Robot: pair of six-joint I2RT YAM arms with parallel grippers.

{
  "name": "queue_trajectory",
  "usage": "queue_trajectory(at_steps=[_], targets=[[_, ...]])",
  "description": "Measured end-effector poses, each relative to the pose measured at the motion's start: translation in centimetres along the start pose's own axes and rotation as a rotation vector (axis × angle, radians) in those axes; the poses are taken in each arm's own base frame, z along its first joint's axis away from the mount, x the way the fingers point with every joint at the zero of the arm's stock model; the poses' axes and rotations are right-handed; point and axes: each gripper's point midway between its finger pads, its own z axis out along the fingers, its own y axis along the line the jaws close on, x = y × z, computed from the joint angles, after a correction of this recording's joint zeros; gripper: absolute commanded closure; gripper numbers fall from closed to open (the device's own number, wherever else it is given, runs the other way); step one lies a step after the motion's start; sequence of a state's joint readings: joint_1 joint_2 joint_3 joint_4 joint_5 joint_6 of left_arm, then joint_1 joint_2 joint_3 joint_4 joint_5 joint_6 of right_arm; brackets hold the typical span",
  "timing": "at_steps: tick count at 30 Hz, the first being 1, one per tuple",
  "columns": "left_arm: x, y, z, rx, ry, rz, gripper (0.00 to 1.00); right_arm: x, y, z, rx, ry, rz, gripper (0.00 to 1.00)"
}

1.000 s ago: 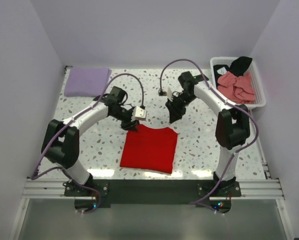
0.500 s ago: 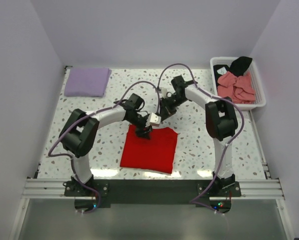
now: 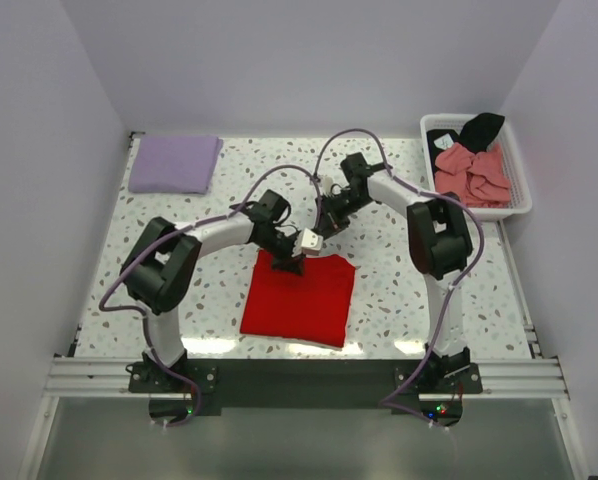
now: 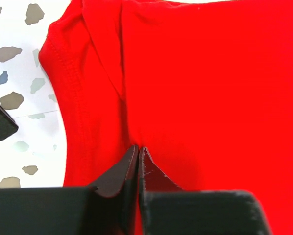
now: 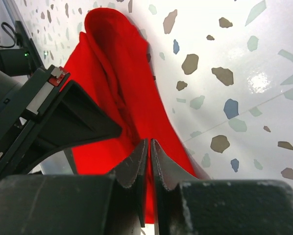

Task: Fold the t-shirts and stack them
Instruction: Fold the tshirt

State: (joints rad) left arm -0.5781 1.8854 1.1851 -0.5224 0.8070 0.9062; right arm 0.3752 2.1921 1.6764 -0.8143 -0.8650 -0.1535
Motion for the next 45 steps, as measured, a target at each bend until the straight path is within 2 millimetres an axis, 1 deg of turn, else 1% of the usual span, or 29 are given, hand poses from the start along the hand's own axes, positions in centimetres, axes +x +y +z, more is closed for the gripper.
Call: queue_trajectory(at_steps=[3, 8, 14, 17, 19, 26, 32, 34, 37, 39, 40, 42, 45], targets=[[-0.1, -0.5, -0.1, -0.003, 0.001, 0.013, 1.0, 0.0, 0.3, 0.4, -0.019, 0.001, 0.001, 0.91], [-1.3, -1.5, -0.9, -0.037, 0.001, 0.085, 1.0, 0.6, 0.9, 1.8, -0.056, 0.031, 0.002, 0.92], [-2.7, -2.5, -1.8, -0.11, 0.014, 0.196, 1.0, 2.7, 1.2, 4.7, -0.106, 0.119, 0.009, 0.93], [-2.9, -2.3, -1.8, -0.129, 0.021, 0.218, 1.0, 3.9, 1.1, 6.2, -0.144, 0.173, 0.024, 0.94], [-2.8, -2.1, -1.8, -0.14, 0.028, 0.222, 1.0, 4.5, 1.4, 6.7, -0.175, 0.2, 0.039, 0.94], [-2.6, -1.7, -1.9, -0.166, 0.042, 0.229, 1.0, 5.0, 2.2, 5.9, -0.204, 0.246, -0.005, 0.96], [-3.0, -1.6, -2.6, -0.191, 0.045, 0.254, 1.0, 5.7, 1.6, 5.8, -0.209, 0.291, -0.024, 0.96], [-3.1, -1.6, -2.6, -0.194, 0.046, 0.261, 1.0, 5.4, 1.9, 5.4, -0.211, 0.295, -0.035, 0.95], [-3.1, -1.9, -2.6, -0.199, 0.05, 0.281, 1.0, 4.0, 2.7, 4.4, -0.218, 0.274, -0.073, 0.95], [-3.3, -2.4, -2.6, -0.204, 0.053, 0.308, 1.0, 3.4, 3.3, 3.8, -0.221, 0.26, -0.092, 0.95], [-3.1, -2.6, -2.6, -0.205, 0.056, 0.313, 1.0, 3.3, 3.7, 3.4, -0.222, 0.259, -0.097, 0.95], [-3.8, -3.1, -2.9, -0.217, 0.05, 0.348, 1.0, 3.3, 4.4, 2.8, -0.228, 0.259, -0.1, 0.95], [-4.2, -3.4, -3.1, -0.239, 0.048, 0.384, 1.0, 3.6, 5.0, 2.6, -0.237, 0.267, -0.112, 0.95]])
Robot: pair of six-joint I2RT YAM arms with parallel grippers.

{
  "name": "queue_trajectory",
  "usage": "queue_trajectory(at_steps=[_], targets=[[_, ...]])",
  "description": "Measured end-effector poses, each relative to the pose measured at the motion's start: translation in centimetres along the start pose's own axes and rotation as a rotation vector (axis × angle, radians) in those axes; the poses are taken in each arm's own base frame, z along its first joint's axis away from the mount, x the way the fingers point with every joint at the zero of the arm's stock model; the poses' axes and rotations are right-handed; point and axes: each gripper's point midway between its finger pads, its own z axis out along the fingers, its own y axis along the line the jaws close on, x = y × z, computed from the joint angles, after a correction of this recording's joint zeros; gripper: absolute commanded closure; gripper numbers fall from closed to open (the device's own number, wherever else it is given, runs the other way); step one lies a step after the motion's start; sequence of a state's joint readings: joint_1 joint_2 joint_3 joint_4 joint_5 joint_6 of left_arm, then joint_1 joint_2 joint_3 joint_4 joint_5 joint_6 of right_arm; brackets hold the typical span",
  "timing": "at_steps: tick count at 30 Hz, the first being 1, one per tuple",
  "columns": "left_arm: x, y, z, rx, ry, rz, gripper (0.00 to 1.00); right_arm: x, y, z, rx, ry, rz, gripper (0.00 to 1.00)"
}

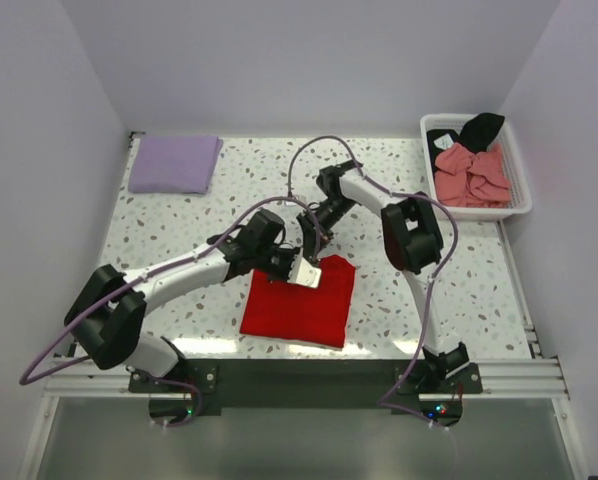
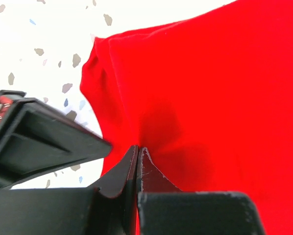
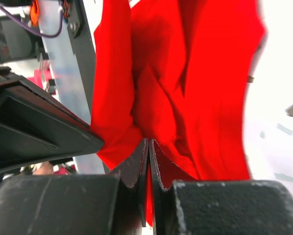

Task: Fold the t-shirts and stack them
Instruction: Fold the tshirt

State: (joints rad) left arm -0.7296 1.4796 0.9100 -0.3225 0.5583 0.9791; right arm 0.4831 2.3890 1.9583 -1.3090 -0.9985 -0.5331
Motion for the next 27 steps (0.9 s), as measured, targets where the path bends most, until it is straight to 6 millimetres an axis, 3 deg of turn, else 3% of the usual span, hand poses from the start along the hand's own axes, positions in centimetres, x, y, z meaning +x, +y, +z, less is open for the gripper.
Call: queue_trajectory(at_steps=[6, 12, 27], targets=[[0.5, 0.1, 0.0, -0.036, 0.022, 0.031, 1.0, 1.4, 0.4, 2.1, -0.035, 0.062, 0.0, 0.97], [0.5, 0.7, -0.3, -0.073, 0.029, 0.056, 1.0, 3.7, -2.2, 5.2, -0.08, 0.138, 0.115, 0.97], [-1.1, 4.3, -1.4, -0.218, 0.013, 0.189, 1.0, 4.5, -1.9, 5.3, -0.113, 0.156, 0.16, 0.97]])
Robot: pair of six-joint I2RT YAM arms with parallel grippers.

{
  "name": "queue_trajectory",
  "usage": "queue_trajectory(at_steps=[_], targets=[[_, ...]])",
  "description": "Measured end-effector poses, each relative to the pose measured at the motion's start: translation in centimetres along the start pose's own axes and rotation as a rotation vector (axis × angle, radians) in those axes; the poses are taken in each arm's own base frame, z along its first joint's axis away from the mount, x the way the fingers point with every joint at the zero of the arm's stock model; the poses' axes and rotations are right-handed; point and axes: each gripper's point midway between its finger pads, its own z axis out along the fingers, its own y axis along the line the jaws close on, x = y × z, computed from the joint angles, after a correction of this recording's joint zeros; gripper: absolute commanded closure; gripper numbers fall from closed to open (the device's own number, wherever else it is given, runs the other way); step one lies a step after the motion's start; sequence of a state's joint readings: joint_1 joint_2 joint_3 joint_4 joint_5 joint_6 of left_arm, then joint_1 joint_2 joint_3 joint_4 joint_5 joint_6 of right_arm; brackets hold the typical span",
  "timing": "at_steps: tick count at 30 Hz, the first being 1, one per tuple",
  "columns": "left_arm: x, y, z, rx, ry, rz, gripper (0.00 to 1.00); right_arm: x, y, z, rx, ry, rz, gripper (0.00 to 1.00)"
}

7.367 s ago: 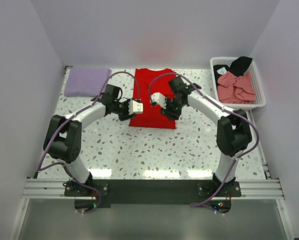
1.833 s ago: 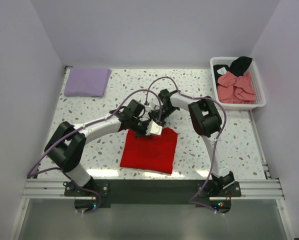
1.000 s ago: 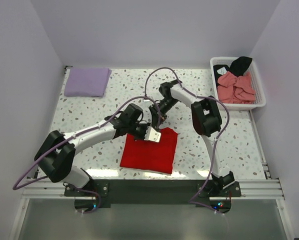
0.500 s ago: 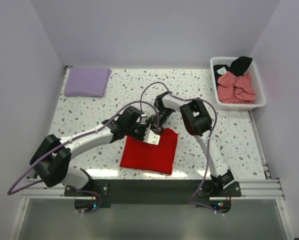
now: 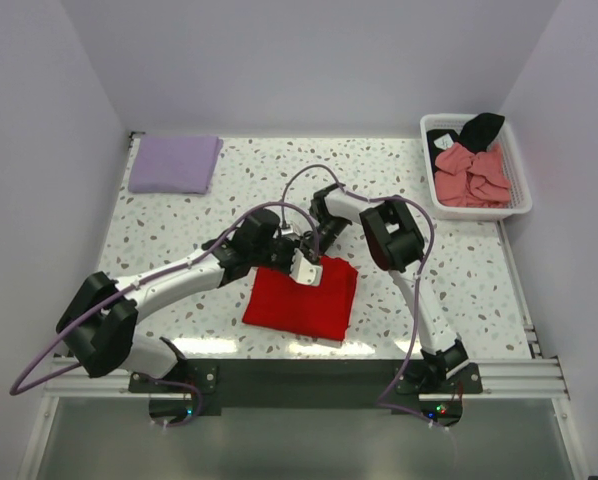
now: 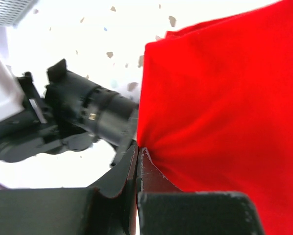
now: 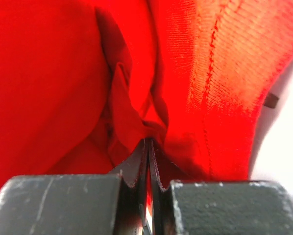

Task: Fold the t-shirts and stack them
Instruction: Fold the tshirt

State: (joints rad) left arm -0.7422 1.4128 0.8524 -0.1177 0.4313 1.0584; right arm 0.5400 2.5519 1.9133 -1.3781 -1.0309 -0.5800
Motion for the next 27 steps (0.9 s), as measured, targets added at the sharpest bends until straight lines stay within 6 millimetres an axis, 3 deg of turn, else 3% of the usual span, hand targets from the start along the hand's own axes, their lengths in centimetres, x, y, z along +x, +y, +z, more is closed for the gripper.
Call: queue_trajectory(at_steps=[10, 17, 27], targets=[[-0.5, 2.5, 0.0, -0.094, -0.011, 0.059, 1.0, 0.1, 0.0, -0.1, 0.005, 0.008, -0.02, 0.96], [-0.3, 2.8, 0.1, -0.109, -0.001, 0.078, 1.0, -0.8, -0.6, -1.2, 0.094, 0.025, -0.083, 0.85], [0.2, 2.1, 0.2, -0.101, 0.003, 0.094, 1.0, -2.8, -1.6, -3.8, 0.281, 0.046, -0.21, 0.8]])
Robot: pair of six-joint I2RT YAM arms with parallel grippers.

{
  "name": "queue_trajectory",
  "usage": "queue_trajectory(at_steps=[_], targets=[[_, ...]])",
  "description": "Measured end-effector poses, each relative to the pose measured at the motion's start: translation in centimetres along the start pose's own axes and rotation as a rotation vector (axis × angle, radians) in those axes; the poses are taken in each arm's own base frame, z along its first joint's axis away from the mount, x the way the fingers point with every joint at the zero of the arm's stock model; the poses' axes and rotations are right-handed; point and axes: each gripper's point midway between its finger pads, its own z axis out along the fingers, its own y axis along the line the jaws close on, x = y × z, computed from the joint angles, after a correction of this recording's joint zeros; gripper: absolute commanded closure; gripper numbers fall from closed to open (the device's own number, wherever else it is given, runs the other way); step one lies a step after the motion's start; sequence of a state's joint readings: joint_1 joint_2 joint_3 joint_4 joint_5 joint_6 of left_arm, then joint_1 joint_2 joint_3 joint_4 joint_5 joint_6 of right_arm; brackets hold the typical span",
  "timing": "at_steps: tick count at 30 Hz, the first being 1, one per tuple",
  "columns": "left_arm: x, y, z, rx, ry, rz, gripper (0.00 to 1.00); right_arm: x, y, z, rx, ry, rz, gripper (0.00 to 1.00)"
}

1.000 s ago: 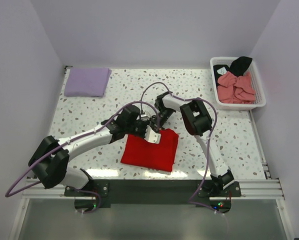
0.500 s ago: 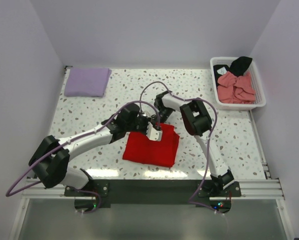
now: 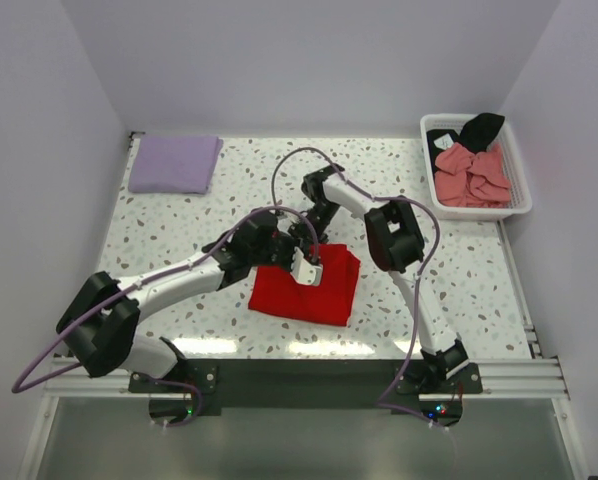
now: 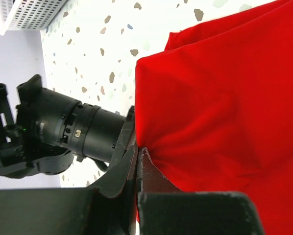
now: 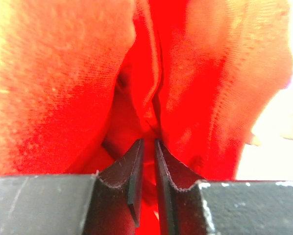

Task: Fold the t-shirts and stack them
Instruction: Fold the tshirt

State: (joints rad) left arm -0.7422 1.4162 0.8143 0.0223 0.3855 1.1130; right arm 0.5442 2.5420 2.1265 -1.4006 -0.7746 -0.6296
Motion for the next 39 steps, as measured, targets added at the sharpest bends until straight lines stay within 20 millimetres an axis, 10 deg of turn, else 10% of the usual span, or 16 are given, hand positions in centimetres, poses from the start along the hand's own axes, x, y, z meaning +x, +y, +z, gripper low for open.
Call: queue_trajectory(at_steps=[16, 21, 28, 33, 39], targets=[[0.1, -0.3, 0.2, -0.002, -0.013, 0.039, 0.99, -1.9, -3.7, -6.3, 0.377, 0.02, -0.119, 0.57], [1.6, -0.7, 1.8, 0.017, 0.015, 0.008, 0.66, -2.4, -5.1, -12.0, 0.474, -0.104, -0.064, 0.47], [6.5, 7.3, 1.4, -0.022, 0.052, -0.323, 0.49, 2.9, -7.0, -19.3, 0.516, -0.238, 0.111, 0.42], [9.5, 12.6, -2.9, -0.034, 0.003, -0.582, 0.44, 3.9, -6.1, -18.1, 0.4, -0.275, 0.149, 0.44], [12.9, 9.1, -2.1, 0.175, -0.047, -0.907, 0.4, 3.6, -3.7, -13.6, 0.234, -0.251, 0.118, 0.45]])
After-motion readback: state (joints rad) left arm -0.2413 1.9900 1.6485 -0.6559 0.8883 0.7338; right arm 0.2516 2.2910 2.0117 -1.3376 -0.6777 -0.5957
